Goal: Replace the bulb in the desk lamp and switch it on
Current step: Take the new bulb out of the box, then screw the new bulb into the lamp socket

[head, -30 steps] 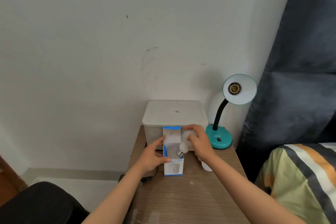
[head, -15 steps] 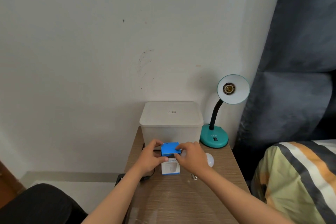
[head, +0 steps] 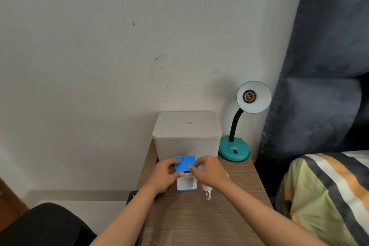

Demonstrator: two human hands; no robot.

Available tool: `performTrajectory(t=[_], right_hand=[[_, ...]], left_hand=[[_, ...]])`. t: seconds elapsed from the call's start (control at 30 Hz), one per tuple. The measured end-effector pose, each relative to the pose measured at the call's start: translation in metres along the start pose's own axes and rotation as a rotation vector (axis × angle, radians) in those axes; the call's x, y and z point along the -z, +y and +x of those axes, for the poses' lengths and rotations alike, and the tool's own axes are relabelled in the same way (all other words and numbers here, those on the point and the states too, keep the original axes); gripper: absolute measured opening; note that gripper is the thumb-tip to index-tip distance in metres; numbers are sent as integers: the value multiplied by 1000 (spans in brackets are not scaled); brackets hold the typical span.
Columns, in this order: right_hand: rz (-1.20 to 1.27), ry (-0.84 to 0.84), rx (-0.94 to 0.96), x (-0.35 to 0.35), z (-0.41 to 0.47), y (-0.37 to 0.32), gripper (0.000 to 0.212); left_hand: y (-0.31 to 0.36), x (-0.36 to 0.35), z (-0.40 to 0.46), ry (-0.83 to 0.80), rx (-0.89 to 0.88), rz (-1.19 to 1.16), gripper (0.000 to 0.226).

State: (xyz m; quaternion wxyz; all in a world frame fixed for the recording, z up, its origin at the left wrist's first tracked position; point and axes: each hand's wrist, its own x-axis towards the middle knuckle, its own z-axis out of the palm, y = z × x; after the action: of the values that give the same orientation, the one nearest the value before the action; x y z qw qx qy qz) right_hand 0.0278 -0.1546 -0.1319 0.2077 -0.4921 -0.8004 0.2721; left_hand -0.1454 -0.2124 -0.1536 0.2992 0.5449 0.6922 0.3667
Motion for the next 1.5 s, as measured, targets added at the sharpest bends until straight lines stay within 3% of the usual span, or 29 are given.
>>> performTrajectory(t=[0.13,0.33,0.57,0.77,0.9,1.07,1.5], right_hand=[[326,-65,-139,19,-3,-6,10],[703,-204,-266,57,-15,0,34],[609,-4,-170,134,-20,5,30],[749,184,-106,196,-7,27,42],[457,432,-57,213,7,45,46],[176,588,22,214,29,55,56],[-176,501,96,216,83,60,54]], left_hand=[[0,1,-5,-14,-46,212,54],[17,-1,-13,53,-91,328,56],[67,-4,4,152,-253,267,52],[127,-18,35,200,-389,178,51],[165,-34,63,186,-465,142,49],[206,-56,103,175,-499,91,50],[222,-87,162,209,-508,83,59]])
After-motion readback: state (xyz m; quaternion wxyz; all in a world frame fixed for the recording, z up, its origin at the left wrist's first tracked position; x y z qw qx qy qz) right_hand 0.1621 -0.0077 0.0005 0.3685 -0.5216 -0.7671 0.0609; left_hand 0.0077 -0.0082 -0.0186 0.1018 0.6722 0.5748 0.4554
